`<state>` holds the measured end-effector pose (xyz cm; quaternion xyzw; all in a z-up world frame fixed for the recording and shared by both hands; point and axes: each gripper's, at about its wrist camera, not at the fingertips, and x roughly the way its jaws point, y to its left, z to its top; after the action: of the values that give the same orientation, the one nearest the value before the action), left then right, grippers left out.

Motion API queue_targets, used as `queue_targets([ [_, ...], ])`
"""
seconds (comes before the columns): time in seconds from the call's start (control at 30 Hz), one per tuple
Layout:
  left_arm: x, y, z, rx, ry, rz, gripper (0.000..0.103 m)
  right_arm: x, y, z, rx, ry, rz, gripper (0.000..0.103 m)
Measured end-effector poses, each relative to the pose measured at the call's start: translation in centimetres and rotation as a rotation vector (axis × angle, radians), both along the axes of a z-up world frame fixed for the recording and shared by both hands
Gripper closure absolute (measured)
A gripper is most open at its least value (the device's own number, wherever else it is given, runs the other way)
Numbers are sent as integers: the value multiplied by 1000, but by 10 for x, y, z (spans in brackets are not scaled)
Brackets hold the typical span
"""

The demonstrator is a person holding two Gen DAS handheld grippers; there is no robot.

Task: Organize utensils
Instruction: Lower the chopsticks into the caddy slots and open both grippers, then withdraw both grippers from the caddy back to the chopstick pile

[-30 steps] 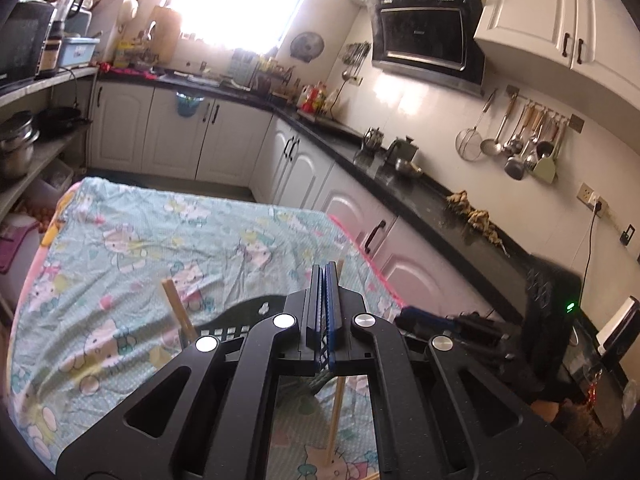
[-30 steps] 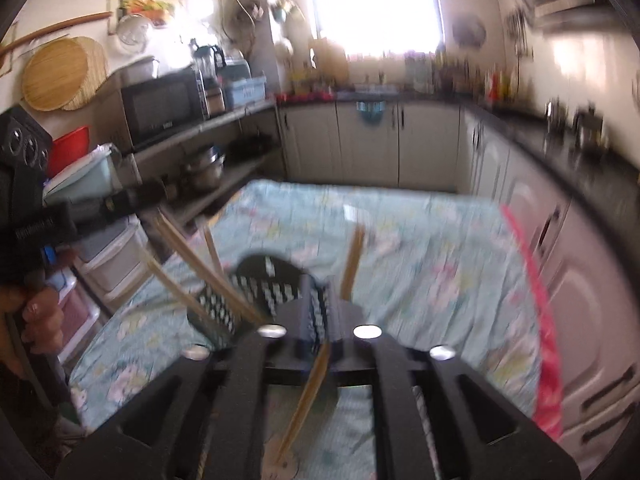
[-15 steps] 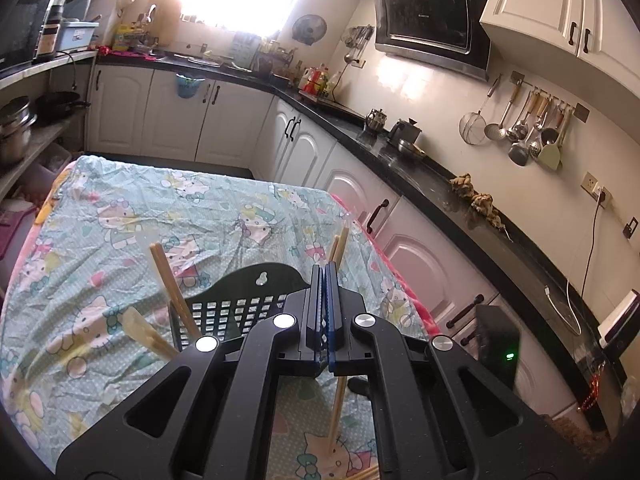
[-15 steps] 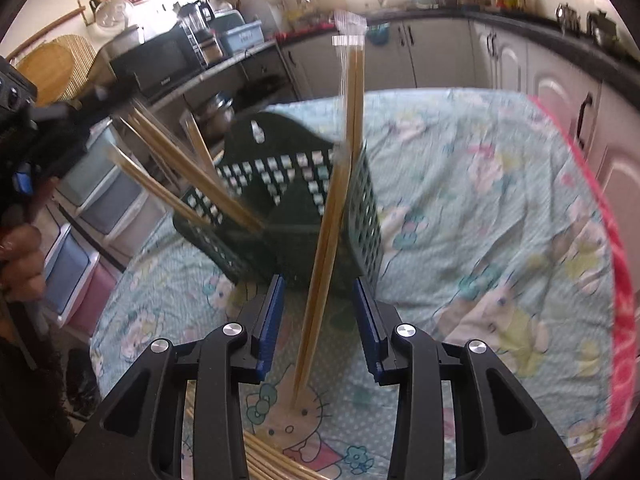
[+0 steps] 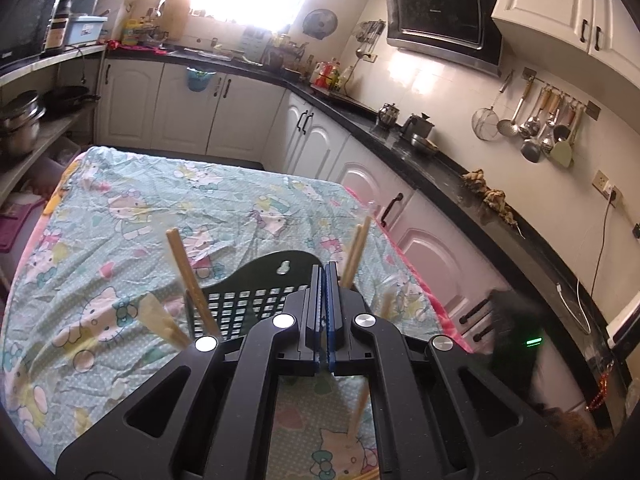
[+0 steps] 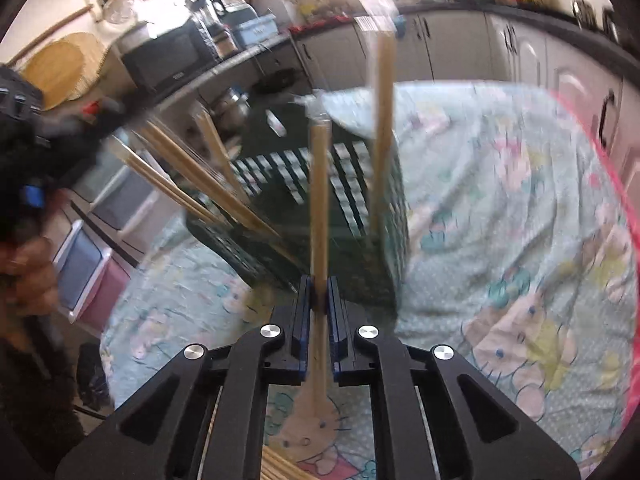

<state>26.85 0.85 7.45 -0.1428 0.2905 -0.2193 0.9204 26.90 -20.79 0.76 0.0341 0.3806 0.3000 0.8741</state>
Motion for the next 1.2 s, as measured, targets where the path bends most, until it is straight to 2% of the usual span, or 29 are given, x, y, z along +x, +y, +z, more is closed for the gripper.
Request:
queue_targets([
  [0.23,4,8,0,-3,5,36,99,-6,-1,76,74,-264,-55,96],
  [0.3,4,12,1,3,2,50,85,-5,0,92,75,-340,-83,96],
  [0.4,1,18,4,6,-6,72,76,4,0,99,55,-405,-127,96],
  [0.43,0,20,5,7,-9,79,74,7,0,98,49,-414,-137,96],
  [0.5,-3,24,8,13,-20,96,64,14,2,93,37,-432,-153,96],
  [0.6,-9,32,12,8,-35,119,56,19,7,81,12,-443,-165,96],
  [0.83,-29,49,23,10,-77,167,40,28,16,50,-35,-392,-195,94],
  [0.9,-37,53,25,15,-88,179,34,30,14,45,-34,-372,-204,89],
  [0.97,-44,57,25,14,-93,188,29,29,12,42,-34,-360,-211,78],
  [1.03,-50,59,25,17,-94,201,24,26,10,40,-37,-355,-216,74],
  [1.2,-67,66,16,7,-75,220,11,12,2,41,-34,-356,-223,54],
])
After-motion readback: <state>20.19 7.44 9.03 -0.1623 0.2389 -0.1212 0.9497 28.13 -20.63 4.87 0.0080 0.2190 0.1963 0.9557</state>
